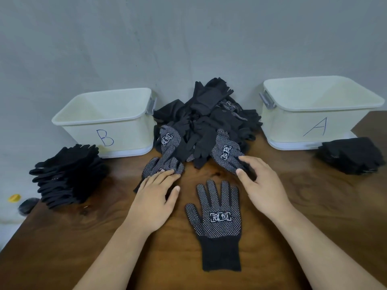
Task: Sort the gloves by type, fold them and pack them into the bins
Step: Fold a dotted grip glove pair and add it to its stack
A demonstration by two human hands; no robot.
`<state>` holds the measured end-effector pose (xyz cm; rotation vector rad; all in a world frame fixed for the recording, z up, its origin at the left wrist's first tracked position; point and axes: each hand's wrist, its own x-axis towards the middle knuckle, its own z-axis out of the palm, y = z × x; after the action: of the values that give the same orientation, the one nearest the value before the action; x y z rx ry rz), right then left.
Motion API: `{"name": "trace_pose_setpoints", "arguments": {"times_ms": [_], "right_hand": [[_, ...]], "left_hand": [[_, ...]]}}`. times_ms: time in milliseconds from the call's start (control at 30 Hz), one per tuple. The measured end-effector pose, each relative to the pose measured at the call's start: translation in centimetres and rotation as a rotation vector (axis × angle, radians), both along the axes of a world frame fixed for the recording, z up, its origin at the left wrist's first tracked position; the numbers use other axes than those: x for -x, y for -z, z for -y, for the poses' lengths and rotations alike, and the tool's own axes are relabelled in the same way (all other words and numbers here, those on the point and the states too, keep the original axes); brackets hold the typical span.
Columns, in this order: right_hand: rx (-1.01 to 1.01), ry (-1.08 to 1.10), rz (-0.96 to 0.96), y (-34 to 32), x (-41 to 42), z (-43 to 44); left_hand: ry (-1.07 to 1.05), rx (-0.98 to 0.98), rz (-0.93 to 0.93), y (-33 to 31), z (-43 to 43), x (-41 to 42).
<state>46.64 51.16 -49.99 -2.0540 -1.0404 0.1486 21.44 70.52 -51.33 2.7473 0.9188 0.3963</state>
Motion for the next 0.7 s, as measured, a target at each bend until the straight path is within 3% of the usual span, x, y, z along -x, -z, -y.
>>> {"name": "trace_pose_setpoints", "arguments": {"times_ms": [367,700], "right_hand": [[0.186,0.032,0.242,0.5,0.4,-0.7],[0.053,0.006,0.32,0.6,0.4,-0.7]], "left_hand": [[-0.114,0.012,-0.071,-0.1,0.3,-0.3],[-0.127,0.058,0.277,-3.1,-2.4,-1.0]]}}
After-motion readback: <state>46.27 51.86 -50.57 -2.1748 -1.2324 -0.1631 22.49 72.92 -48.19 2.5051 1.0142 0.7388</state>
